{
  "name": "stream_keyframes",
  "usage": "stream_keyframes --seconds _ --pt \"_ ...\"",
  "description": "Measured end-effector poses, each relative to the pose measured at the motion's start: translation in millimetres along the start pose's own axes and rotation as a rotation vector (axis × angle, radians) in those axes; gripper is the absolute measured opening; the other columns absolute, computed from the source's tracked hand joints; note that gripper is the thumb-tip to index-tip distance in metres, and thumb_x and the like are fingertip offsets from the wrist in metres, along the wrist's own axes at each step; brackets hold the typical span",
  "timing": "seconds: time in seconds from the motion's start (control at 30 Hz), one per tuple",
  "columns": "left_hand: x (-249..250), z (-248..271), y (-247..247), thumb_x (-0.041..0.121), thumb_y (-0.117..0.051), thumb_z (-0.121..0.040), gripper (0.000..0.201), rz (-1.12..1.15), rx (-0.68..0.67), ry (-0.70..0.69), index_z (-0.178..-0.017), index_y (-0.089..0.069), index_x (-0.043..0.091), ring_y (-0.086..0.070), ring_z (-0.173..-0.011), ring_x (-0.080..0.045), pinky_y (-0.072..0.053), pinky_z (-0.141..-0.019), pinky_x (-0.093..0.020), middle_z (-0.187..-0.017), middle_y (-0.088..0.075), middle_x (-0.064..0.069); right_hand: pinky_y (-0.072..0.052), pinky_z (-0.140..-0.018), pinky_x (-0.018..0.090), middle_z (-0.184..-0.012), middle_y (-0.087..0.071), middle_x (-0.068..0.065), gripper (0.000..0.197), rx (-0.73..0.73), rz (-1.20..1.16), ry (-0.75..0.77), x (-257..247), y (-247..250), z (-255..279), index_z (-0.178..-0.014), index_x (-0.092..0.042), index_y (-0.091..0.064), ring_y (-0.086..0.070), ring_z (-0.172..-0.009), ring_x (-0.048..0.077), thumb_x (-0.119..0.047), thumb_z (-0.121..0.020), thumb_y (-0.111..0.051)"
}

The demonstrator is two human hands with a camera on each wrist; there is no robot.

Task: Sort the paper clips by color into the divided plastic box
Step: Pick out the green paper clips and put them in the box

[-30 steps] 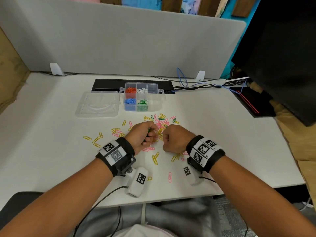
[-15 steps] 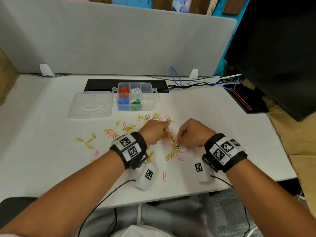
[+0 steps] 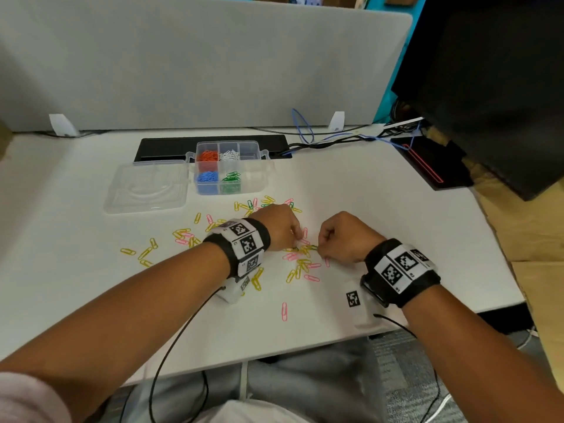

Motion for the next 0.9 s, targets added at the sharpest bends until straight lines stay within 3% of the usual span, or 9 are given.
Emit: stream_keyframes --seconds 0.17,0.27,0.4,0.47,0.53,0.6,0.7,0.8,0.9 --pt "-3.2 2.9 1.6 0.022 -0.071 -0.085 0.012 0.078 0.009 -0.048 -0.091 -0.08 0.029 -0.064 -0.091 -0.01 -0.052 -0.09 -0.028 -0.094 -0.074 0.011 -0.05 -0.058 0.025 -0.064 -0.067 0.0 0.008 0.083 -0.128 -0.009 4.0 11.2 -2.2 -0.07 -0.013 -0.068 -0.059 -0.058 0.012 -0.01 -0.077 -0.068" --pt "-0.9 3.3 -3.4 0.021 -0.072 -0.085 0.016 -0.044 -0.057 -0.081 -0.096 -0.078 0.031 -0.061 -0.089 -0.008 -0.049 -0.086 -0.024 -0.089 -0.069 0.017 -0.051 -0.057 0.025 -0.063 -0.068 0.003 0.007 0.103 -0.177 0.005 3.8 10.9 -1.9 -0.071 -0.011 -0.068 -0.061 -0.054 0.013 -0.008 -0.078 -0.067" --pt "-0.2 4.3 -0.2 0.024 -0.072 -0.085 0.005 -0.119 -0.041 -0.097 -0.088 -0.074 0.026 -0.061 -0.084 -0.009 -0.042 -0.074 -0.02 -0.075 -0.06 0.021 -0.051 -0.058 0.026 -0.065 -0.066 0.001 0.01 0.127 -0.194 0.033 3.1 9.8 -4.6 -0.069 -0.01 -0.067 -0.06 -0.058 0.013 -0.006 -0.078 -0.067" --pt "0.3 7.1 5.0 0.024 -0.07 -0.087 0.005 -0.032 -0.049 -0.093 -0.082 -0.071 0.024 -0.061 -0.079 -0.002 -0.041 -0.066 -0.015 -0.072 -0.06 0.021 -0.053 -0.061 0.03 -0.067 -0.066 0.001 0.009 0.162 -0.211 0.049 0.9 13.5 -6.1 -0.069 -0.01 -0.068 -0.06 -0.06 0.014 -0.007 -0.078 -0.068" --pt "-4.6 8.6 14.1 0.02 -0.065 -0.089 0.01 0.208 -0.022 -0.024 -0.08 -0.066 0.021 -0.055 -0.06 0.003 -0.037 -0.051 -0.01 -0.063 -0.056 0.02 -0.051 -0.062 0.028 -0.065 -0.065 0.0 0.011 0.2 -0.264 0.087 -6.5 20.3 -6.6 -0.069 -0.011 -0.067 -0.058 -0.059 0.012 -0.005 -0.078 -0.071" --pt "-18.6 8.0 14.2 0.018 -0.058 -0.09 0.014 0.666 -0.025 0.148 -0.077 -0.055 0.015 -0.04 -0.046 -0.008 -0.03 -0.039 -0.018 -0.059 -0.048 0.008 -0.048 -0.062 0.025 -0.063 -0.063 -0.002 0.015 0.21 -0.362 0.142 -20.9 25.9 -7.0 -0.068 -0.011 -0.066 -0.056 -0.056 0.01 -0.002 -0.078 -0.072" --pt "-26.2 8.5 -5.5 0.018 -0.043 -0.082 0.01 1.339 -0.125 0.345 -0.073 -0.043 0.013 -0.028 -0.041 -0.012 -0.019 -0.033 -0.014 -0.06 -0.038 -0.003 -0.045 -0.056 0.019 -0.057 -0.06 -0.007 0.021 0.162 -0.443 0.225 -51.3 24.7 -11.9 -0.066 -0.012 -0.063 -0.054 -0.051 0.006 0.003 -0.078 -0.071" --pt "-24.2 7.6 -11.8 0.016 -0.037 -0.081 0.015 1.59 -0.121 0.349 -0.073 -0.048 0.01 -0.032 -0.044 -0.01 -0.02 -0.032 -0.014 -0.059 -0.043 -0.003 -0.045 -0.054 0.016 -0.06 -0.063 -0.003 0.014 0.098 -0.454 0.255 -73.6 20.1 -25.1 -0.07 -0.007 -0.067 -0.054 -0.049 0.002 0.0 -0.08 -0.073" --pt "-35.1 3.4 -5.1 0.018 -0.04 -0.084 0.016 1.677 -0.046 0.374 -0.071 -0.048 0.011 -0.035 -0.044 -0.009 -0.02 -0.032 -0.014 -0.06 -0.046 -0.002 -0.047 -0.063 0.025 -0.065 -0.064 0.0 0.022 0.216 -0.403 0.113 -58.5 29.8 -60.6 -0.064 -0.011 -0.066 -0.058 -0.057 0.008 -0.016 -0.082 -0.078"
Point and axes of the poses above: each hand's wrist, its own z-axis away from the middle knuckle, its own y-axis out of the back of the hand, x = y × z, the point moved 7 cm from there along -z, towards the middle knuckle
